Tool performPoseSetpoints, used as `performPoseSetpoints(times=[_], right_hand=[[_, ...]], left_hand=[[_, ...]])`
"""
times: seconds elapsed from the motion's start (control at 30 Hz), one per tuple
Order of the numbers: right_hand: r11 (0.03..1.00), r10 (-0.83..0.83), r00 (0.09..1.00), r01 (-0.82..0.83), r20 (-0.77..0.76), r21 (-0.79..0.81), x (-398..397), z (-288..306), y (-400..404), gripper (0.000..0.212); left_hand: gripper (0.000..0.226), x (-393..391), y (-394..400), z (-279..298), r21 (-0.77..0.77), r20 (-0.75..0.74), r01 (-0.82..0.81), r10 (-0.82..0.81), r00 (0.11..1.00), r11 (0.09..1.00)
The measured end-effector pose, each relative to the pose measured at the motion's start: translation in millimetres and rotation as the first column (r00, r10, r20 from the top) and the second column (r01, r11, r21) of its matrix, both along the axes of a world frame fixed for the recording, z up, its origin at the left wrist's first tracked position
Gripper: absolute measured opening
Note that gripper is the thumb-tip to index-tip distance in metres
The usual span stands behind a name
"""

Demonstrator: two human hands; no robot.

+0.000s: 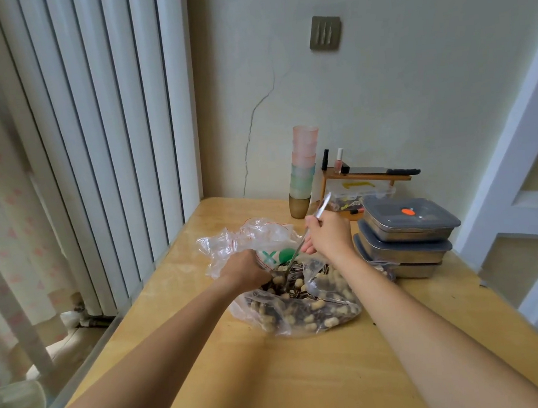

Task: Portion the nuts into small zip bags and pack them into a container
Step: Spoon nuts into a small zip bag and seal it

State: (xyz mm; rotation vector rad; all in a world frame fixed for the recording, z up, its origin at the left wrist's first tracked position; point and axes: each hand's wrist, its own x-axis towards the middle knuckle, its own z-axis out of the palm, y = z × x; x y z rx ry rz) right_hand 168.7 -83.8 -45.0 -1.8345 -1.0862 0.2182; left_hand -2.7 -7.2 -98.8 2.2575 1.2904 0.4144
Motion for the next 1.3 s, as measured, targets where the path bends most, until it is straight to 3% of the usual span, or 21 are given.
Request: performPoseSetpoints(times=[0.1,0.4,0.7,0.93,1.13,1.3], right_hand=[[0.996,-0.090,0.993,0.089,-0.078,-0.009,9,-6,-2,0.032],[0.979,-0.152,0.988,0.144,0.039,0.146,25,29,-9,0.033],[0.970,-0.148,0.983,0.123,0.105,0.208,24,48,-16,0.032],[0.974,-0.043,0.946,-0.032,0.322,0.226,8,58,-14,0.037],[0.965,0.043,0.819,-0.182,0.572,0.187,-6,74,-3,0.037],[0.959,0.011,0.787,-0.183,0.617,0.217,-11,80,3,0.036]], left_hand=[[0.017,0,-1,2,0.012,-0.003,0.005,-0.005,1.000,1.000],[0.033,10,-6,2,0.002,-0.116,0.043,-0.043,0.992,0.999],[0.031,24,-10,0,0.037,0.003,-0.012,0.012,1.000,0.999],[0.037,28,-10,0,0.015,0.088,-0.029,0.027,0.996,0.999],[0.041,31,-8,-2,0.020,0.122,0.008,-0.010,0.992,1.000],[0.040,34,-8,-1,0.035,0.148,0.019,-0.024,0.989,0.999]])
